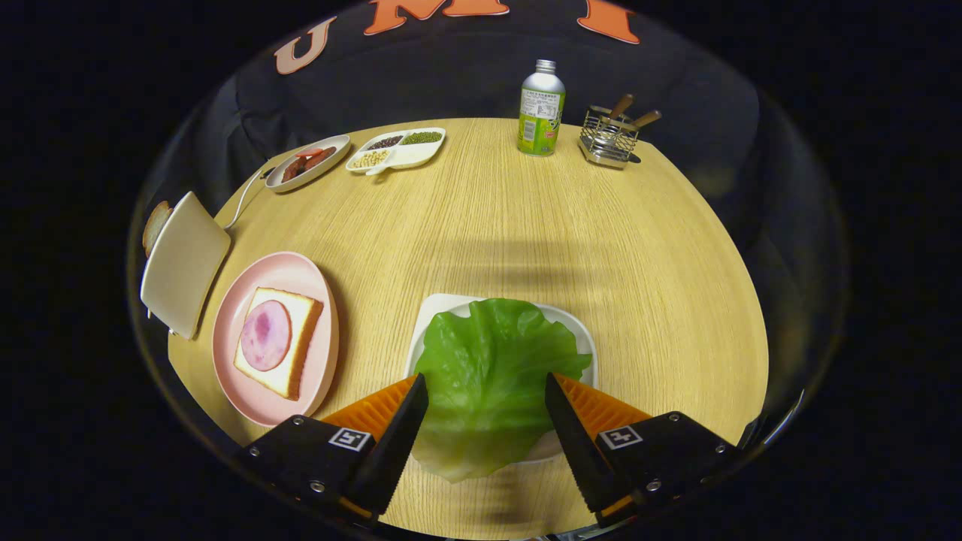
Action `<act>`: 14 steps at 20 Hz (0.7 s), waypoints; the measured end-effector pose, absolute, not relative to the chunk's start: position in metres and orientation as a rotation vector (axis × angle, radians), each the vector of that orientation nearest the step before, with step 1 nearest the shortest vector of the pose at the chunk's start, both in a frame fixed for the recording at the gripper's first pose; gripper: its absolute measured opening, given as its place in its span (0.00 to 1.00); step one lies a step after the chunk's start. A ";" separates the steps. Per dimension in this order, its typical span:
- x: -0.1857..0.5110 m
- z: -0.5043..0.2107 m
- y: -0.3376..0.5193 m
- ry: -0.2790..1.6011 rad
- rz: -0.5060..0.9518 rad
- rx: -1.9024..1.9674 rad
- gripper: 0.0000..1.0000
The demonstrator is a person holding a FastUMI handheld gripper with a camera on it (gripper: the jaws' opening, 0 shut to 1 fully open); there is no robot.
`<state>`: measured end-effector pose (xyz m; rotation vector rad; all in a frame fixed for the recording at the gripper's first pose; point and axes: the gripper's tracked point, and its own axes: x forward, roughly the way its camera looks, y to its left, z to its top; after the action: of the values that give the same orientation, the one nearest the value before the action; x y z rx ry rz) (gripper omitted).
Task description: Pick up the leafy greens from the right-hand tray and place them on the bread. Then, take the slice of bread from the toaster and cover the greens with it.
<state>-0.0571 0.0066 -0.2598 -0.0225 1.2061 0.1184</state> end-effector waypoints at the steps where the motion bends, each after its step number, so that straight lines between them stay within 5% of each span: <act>1: -0.058 -0.264 0.005 1.218 0.116 -0.023 0.92; 6: -0.058 -0.270 -0.002 1.235 0.088 -0.009 0.82; 10: -0.057 -0.268 -0.006 1.231 0.080 -0.015 0.59; 13: -0.053 -0.268 -0.007 1.208 0.086 -0.019 0.20; 14: -0.053 -0.267 -0.006 1.200 0.091 -0.005 0.17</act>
<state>-0.0530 -0.0059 -0.2675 -0.0052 1.2002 0.0912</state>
